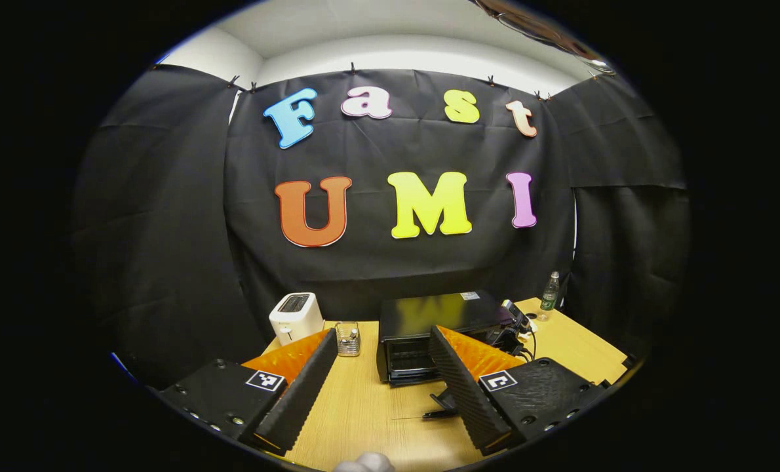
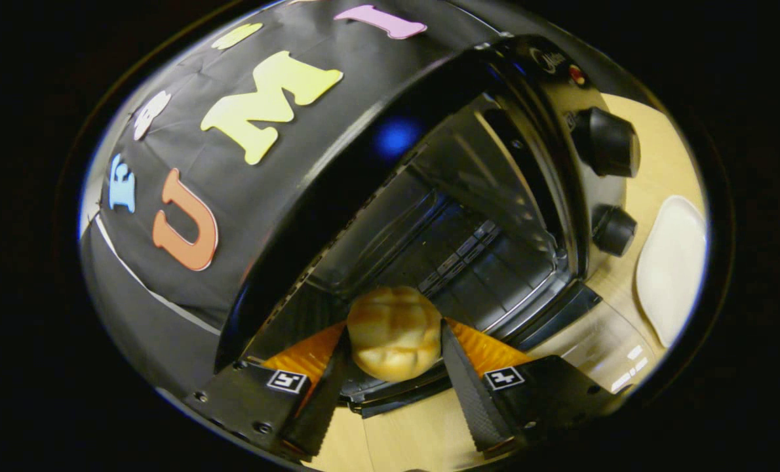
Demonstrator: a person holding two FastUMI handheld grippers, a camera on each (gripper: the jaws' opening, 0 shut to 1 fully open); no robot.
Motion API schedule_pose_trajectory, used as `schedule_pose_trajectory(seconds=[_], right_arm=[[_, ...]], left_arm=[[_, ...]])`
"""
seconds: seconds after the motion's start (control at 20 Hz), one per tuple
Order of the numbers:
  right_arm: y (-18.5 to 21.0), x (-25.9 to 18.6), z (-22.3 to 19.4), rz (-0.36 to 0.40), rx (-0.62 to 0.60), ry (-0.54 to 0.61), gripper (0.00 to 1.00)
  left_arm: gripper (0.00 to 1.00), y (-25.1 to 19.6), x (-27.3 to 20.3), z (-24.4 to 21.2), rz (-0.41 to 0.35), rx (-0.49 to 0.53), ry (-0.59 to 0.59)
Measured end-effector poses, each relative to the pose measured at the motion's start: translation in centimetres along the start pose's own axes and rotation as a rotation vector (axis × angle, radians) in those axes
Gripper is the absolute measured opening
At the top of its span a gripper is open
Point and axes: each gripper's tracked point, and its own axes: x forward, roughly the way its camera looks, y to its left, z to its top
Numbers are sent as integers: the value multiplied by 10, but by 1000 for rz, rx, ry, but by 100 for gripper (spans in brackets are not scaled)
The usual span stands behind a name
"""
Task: Open the electric oven with the left hand, put the food in, and close the electric oven.
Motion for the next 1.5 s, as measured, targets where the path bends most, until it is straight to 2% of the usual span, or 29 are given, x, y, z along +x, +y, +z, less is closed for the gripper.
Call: schedule_pose_trajectory(seconds=[0.05, 0.1, 0.15, 0.4, 0.5, 0.75, 1.0, 1.15, 1.2, 1.25, 1.3, 1.5], right_arm=[[-2, -2, 1, -4, -21, -14, 87], [-5, -5, 2, -14, -31, -18, 97], [-4, -4, 3, -23, -39, -21, 99], [-5, -9, 7, -36, -84, -19, 99], [-7, -23, 8, -33, -130, -25, 100], [15, -108, 39, 37, -388, -96, 100], [48, -219, 117, 79, -571, -274, 99], [63, -287, 168, 74, -649, -386, 99], [69, -308, 182, 68, -684, -425, 95], [74, -327, 196, 59, -722, -462, 100], [75, -345, 206, 42, -768, -485, 94], [85, -402, 224, 59, -817, -540, 96]], left_arm=[[92, 0, 0, 0, 0, 0, 0], [92, 1, 0, 0, 2, 2, -1], [92, 2, 0, 0, 4, 3, -1], [92, 3, 2, -3, 9, 4, 0], [92, 3, 1, -2, 10, 9, -11], [92, 1, -1, -3, 9, 8, -44], [92, -2, -6, -5, 13, 6, -75], [93, -6, -9, -5, 11, 0, -86], [92, -9, -11, -5, 8, 0, -95], [92, -13, -12, -3, 9, 2, -100], [92, -15, -11, -2, 8, 6, -110], [92, -31, -12, 6, 4, 1, -135]])
